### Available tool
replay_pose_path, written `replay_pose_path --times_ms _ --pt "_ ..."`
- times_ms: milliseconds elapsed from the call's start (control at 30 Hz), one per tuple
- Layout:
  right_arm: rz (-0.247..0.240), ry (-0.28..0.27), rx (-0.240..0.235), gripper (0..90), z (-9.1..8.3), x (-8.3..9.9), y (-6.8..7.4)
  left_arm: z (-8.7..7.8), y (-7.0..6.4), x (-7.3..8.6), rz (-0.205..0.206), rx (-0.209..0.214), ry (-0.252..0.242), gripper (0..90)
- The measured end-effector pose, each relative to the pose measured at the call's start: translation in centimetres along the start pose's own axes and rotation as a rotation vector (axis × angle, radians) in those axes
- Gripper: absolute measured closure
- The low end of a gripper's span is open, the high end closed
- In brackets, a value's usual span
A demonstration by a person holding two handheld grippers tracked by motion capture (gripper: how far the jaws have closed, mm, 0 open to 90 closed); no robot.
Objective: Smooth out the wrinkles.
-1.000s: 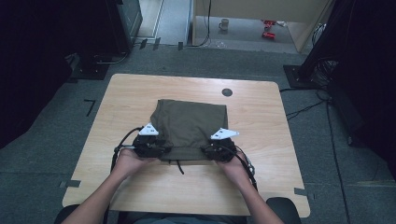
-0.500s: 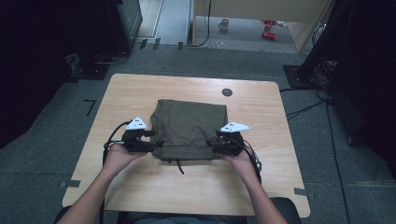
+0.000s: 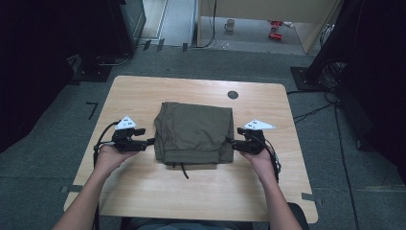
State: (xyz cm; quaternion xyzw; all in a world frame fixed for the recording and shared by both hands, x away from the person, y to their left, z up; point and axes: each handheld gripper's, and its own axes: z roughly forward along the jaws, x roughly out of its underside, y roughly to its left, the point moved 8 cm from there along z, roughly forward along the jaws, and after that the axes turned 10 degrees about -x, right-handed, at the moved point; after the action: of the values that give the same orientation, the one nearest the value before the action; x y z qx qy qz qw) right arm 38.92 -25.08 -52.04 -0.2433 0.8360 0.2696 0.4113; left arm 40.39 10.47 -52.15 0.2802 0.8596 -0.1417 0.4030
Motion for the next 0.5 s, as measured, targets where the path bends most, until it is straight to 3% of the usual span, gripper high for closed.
replay_pose_path --times_ms 500 --pt "0.03 -0.024 0.067 36.2 -1.3 0.7 -4.3 0.7 3.5 1.9 -0.009 -0.066 0.028 35.6"
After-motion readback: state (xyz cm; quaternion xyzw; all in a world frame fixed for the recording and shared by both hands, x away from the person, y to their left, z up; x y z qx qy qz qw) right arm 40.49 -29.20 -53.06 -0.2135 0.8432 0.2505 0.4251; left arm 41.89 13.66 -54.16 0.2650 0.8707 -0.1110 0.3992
